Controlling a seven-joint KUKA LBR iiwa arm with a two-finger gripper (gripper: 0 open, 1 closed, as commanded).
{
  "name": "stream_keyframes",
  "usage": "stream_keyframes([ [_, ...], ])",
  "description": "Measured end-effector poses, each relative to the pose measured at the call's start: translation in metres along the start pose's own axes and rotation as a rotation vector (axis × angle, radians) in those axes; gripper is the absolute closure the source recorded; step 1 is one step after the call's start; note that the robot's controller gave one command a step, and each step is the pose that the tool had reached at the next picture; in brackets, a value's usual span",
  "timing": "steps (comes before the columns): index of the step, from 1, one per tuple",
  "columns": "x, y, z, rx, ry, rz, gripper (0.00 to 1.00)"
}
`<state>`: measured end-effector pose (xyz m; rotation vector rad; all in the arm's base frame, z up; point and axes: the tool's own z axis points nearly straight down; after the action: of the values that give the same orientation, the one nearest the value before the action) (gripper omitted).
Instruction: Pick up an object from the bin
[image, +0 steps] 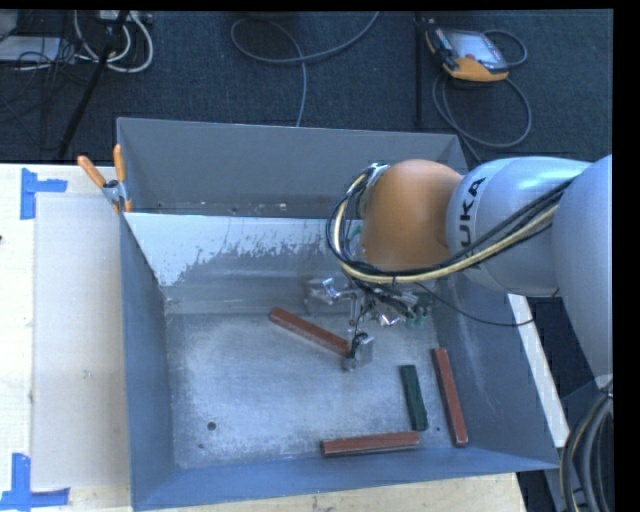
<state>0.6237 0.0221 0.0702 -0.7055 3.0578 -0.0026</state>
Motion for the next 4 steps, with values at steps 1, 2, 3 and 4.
stream_keyframes([
  [1,0.0,0.002,0.0,-0.003,0.001,0.003,1.0],
  [2,0.0,0.001,0.0,-0.003,0.001,0.004,0.0],
  [3,0.0,0.001,0.0,-0.003,0.002,0.005,1.0],
  [4,0.027,-0.016,-0.027,-0.002,0.002,-0.159,1.0],
])
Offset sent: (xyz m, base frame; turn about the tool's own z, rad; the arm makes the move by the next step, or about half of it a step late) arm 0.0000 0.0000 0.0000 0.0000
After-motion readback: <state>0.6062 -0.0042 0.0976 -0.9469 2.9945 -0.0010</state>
